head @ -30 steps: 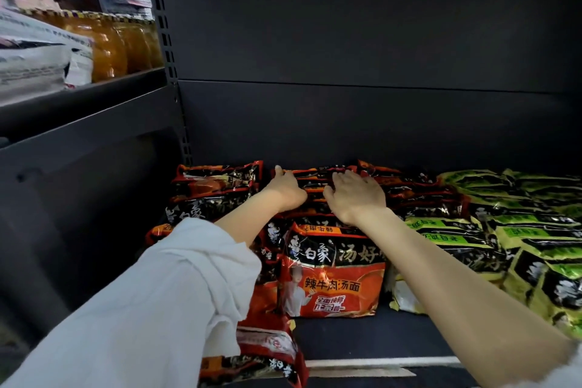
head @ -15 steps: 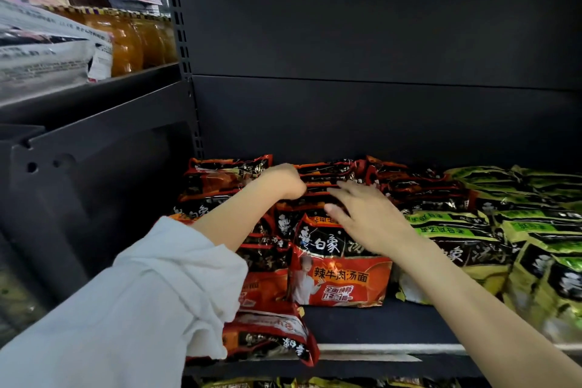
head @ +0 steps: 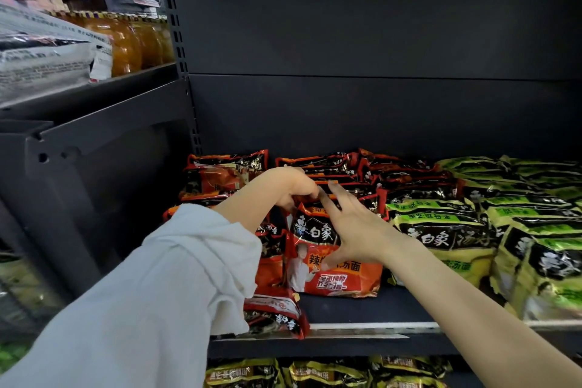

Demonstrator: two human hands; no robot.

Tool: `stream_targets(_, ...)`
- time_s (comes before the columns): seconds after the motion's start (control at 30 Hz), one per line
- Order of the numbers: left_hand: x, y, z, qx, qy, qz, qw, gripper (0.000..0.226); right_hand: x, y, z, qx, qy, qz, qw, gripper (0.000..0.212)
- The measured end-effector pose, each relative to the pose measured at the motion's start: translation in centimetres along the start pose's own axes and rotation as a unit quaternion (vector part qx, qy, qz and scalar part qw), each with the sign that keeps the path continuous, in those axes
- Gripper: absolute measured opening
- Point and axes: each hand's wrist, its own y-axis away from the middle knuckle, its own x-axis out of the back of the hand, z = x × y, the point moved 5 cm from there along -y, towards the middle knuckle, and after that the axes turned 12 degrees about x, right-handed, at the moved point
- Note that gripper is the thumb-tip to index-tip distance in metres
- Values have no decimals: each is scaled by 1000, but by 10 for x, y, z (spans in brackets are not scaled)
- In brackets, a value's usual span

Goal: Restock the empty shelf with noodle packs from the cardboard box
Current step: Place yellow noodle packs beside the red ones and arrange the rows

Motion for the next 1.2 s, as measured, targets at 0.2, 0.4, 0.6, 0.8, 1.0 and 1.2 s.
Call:
stream_targets(0.2,6,23,19,-111,-283,271,913,65,18,11,16,-81,74,-25,994,140)
stream_targets(0.4,-27,16,3,-159,-510,55,844,113,10,18,16,-89,125,-45,987,137)
stream_targets(0.6,-27,18,3,-159,-519,133,829,116,18,13,17,-14,187,41,981,121)
stream_targets(0.8,-21,17,8,-156,-399,142,892,97,17,20,27,-57,56,9,997,130)
stream_targets(1.0,-10,16,4,-140,-319,122,929,45,22,8,30,-69,47,-19,996,126)
stream_targets(1.2,17,33,-4,-247,-221,195,923,30,28,18,0,-13,-39,56,998,97)
